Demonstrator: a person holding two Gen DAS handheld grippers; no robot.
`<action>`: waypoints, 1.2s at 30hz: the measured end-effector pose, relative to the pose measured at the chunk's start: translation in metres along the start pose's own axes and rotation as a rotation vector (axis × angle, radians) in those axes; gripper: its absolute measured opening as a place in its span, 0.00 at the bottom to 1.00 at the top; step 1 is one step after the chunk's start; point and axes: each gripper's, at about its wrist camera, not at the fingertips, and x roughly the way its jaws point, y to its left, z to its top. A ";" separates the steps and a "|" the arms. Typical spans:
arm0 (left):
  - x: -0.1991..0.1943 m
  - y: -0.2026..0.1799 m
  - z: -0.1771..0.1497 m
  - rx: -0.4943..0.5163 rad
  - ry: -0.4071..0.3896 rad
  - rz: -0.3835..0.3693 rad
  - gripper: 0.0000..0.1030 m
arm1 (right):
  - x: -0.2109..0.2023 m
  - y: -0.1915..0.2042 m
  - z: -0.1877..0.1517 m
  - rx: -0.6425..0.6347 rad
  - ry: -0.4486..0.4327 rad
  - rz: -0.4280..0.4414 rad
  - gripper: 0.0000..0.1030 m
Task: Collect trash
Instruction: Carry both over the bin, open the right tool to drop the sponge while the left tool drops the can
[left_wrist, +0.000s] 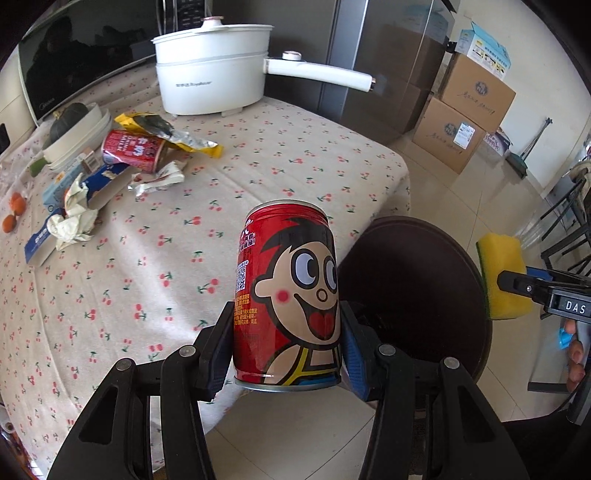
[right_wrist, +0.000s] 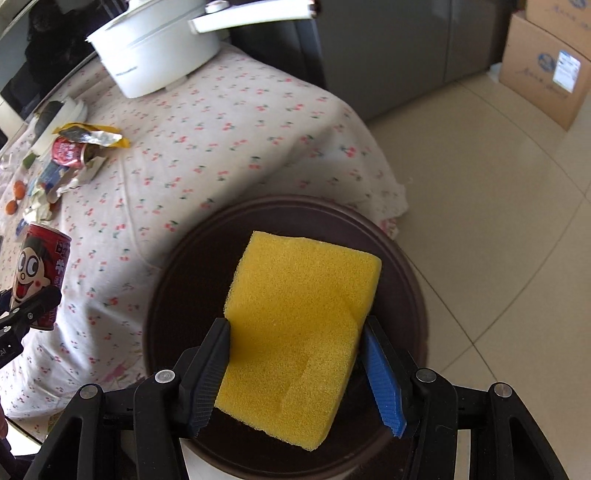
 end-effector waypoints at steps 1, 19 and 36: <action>0.003 -0.006 0.001 0.009 -0.001 -0.010 0.53 | 0.000 -0.006 -0.002 0.009 0.001 -0.005 0.59; 0.006 -0.039 -0.008 0.088 -0.006 -0.135 0.76 | 0.002 -0.032 -0.007 0.032 0.016 -0.027 0.60; -0.018 0.050 -0.016 -0.028 0.001 0.066 0.77 | 0.020 0.000 0.001 -0.007 0.048 -0.056 0.82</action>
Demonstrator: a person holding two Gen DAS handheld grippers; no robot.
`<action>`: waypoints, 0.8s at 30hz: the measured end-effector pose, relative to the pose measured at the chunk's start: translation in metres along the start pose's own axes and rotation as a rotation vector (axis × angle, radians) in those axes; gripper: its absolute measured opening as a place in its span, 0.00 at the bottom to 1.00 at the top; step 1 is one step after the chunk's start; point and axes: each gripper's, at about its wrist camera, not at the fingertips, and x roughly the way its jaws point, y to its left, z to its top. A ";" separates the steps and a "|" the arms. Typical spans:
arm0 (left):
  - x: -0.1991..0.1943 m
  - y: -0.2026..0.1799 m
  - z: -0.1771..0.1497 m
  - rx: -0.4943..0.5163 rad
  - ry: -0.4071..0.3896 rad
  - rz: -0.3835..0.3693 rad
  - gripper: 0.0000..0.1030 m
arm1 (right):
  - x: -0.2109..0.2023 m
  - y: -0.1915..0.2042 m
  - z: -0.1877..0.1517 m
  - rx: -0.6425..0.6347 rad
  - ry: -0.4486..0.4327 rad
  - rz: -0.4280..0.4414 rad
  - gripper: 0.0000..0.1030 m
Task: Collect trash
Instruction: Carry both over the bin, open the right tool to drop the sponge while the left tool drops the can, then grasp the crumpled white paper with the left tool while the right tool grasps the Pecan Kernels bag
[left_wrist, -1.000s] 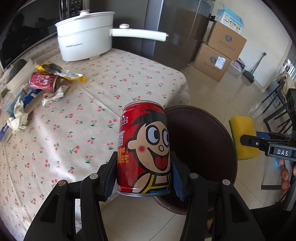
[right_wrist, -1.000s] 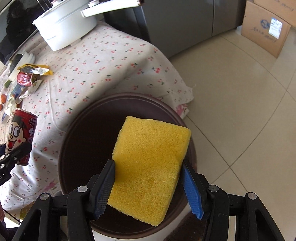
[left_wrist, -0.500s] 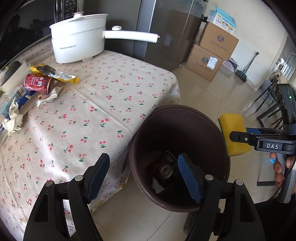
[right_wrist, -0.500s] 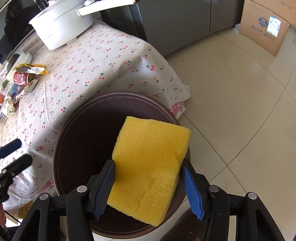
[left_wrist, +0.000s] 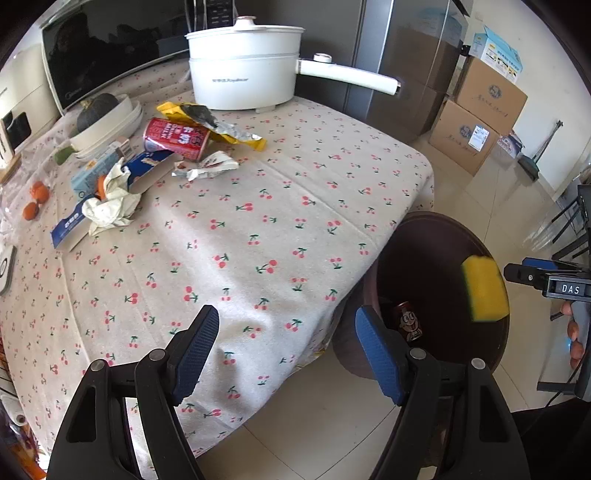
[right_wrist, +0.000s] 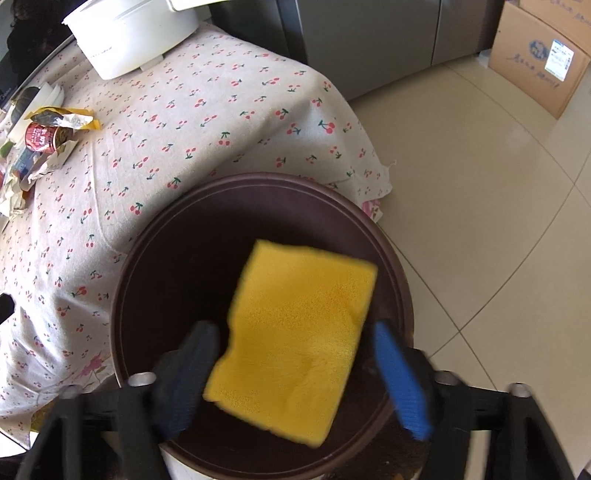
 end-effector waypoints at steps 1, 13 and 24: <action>-0.002 0.005 -0.001 -0.007 -0.001 0.007 0.77 | -0.001 0.003 0.001 -0.004 -0.007 -0.007 0.84; -0.020 0.062 -0.006 -0.117 0.002 0.059 0.77 | -0.001 0.052 0.015 -0.073 -0.031 -0.009 0.87; -0.035 0.141 -0.003 -0.324 -0.011 0.075 0.77 | -0.002 0.118 0.045 -0.036 -0.085 0.062 0.87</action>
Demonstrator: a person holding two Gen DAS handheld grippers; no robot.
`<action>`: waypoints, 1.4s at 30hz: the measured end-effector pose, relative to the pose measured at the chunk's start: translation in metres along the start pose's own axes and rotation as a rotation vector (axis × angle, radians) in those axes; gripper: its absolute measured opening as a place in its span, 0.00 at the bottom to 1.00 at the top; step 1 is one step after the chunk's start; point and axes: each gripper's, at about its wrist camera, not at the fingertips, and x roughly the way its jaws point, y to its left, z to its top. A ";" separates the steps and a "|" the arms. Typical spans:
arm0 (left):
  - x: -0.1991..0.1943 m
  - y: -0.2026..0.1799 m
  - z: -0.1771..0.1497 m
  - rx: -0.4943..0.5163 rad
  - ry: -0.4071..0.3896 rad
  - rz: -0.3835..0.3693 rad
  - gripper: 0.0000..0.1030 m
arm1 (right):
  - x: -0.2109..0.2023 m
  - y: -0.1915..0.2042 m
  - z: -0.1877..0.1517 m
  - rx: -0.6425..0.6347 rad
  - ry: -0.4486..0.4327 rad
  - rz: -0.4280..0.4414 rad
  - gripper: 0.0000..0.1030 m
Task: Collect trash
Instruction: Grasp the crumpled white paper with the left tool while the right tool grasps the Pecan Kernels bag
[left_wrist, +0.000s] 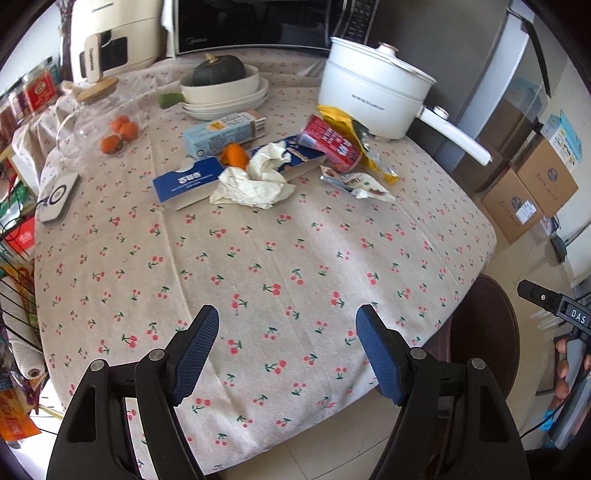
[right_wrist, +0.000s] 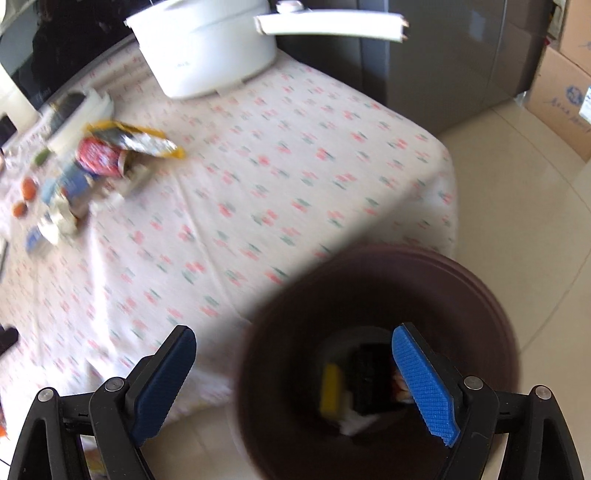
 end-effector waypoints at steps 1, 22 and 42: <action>0.000 0.008 0.004 -0.022 -0.005 0.004 0.77 | 0.000 0.007 0.004 0.010 -0.016 0.008 0.88; 0.096 0.032 0.096 -0.135 -0.084 0.015 0.77 | 0.078 0.107 0.060 -0.003 -0.066 0.018 0.92; 0.103 0.039 0.076 -0.173 -0.064 0.037 0.32 | 0.105 0.136 0.076 0.003 -0.072 0.103 0.91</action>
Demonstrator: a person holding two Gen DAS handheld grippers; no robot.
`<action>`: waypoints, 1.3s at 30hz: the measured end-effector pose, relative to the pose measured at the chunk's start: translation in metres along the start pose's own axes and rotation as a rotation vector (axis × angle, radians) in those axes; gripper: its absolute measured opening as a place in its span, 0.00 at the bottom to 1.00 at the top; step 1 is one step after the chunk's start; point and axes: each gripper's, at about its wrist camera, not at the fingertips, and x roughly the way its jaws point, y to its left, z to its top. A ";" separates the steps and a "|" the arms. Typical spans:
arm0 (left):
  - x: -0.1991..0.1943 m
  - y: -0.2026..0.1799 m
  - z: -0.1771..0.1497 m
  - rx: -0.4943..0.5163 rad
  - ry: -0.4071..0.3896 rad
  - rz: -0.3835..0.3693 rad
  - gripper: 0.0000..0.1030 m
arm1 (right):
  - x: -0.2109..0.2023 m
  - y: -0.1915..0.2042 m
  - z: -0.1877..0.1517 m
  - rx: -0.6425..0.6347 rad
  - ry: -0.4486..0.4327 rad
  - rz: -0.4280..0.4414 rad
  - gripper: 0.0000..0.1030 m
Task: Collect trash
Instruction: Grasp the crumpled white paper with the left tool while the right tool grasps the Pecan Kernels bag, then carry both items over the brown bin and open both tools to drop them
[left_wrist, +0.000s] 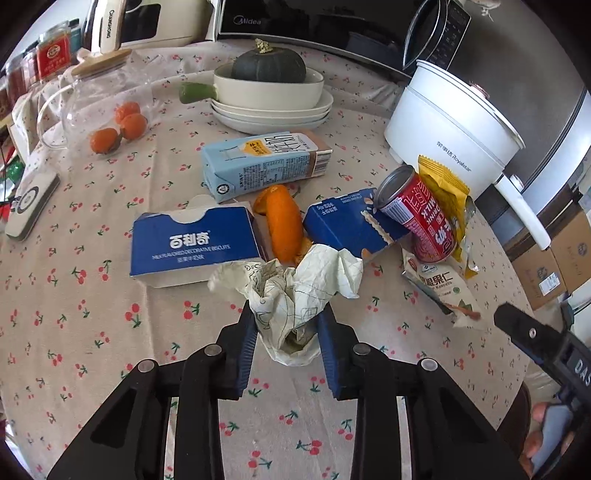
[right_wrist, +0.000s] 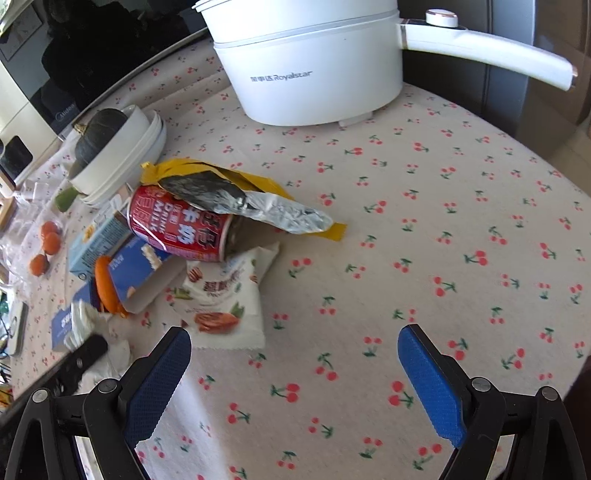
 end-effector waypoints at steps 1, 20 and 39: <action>-0.003 0.003 -0.002 -0.005 0.008 0.003 0.32 | 0.003 0.001 0.001 0.007 0.000 0.006 0.91; -0.022 0.030 -0.009 -0.039 0.031 0.078 0.32 | 0.075 0.063 0.014 -0.319 0.081 -0.089 0.84; -0.051 0.010 -0.035 0.087 0.064 0.017 0.32 | 0.001 0.019 -0.033 -0.298 0.114 -0.004 0.53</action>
